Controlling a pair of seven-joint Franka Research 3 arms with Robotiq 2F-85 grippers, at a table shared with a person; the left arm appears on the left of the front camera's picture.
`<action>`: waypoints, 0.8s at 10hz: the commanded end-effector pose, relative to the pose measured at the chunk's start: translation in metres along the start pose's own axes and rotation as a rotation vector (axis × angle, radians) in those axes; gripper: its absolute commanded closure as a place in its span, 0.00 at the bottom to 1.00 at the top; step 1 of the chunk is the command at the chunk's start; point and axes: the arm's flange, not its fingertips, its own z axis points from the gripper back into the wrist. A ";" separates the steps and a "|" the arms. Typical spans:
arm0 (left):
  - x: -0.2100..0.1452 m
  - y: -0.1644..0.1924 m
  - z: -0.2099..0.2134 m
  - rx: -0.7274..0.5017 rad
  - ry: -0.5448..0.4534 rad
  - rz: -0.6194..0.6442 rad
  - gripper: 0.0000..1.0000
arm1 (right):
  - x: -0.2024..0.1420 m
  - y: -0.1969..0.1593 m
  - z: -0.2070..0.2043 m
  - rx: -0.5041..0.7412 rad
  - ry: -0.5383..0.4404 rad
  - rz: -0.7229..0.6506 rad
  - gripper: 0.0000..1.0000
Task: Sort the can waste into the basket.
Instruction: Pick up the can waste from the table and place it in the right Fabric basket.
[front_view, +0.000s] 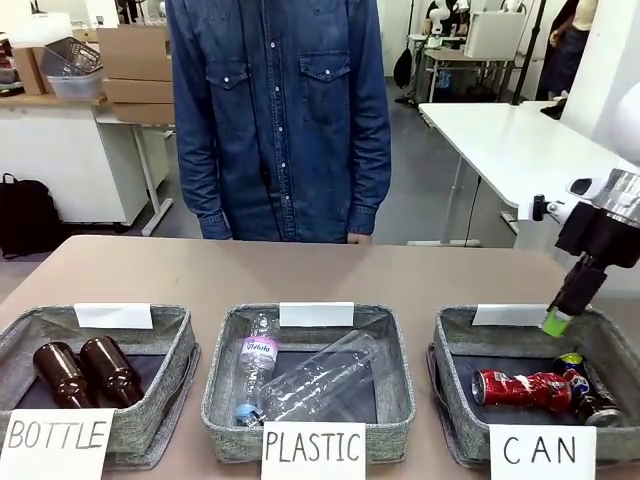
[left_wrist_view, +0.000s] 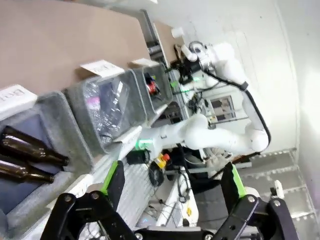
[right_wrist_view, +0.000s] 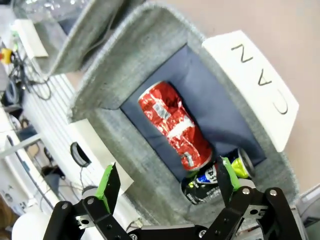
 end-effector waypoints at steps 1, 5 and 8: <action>-0.012 0.010 -0.093 -0.156 0.156 0.077 0.00 | 0.010 -0.010 0.009 0.031 -0.081 0.039 0.00; -0.019 0.015 -0.124 -0.170 0.231 0.056 0.00 | 0.036 -0.010 0.039 0.371 -0.439 -0.052 0.00; -0.019 0.015 -0.124 -0.170 0.231 0.056 0.00 | 0.044 0.008 0.073 0.848 -0.726 -0.294 0.00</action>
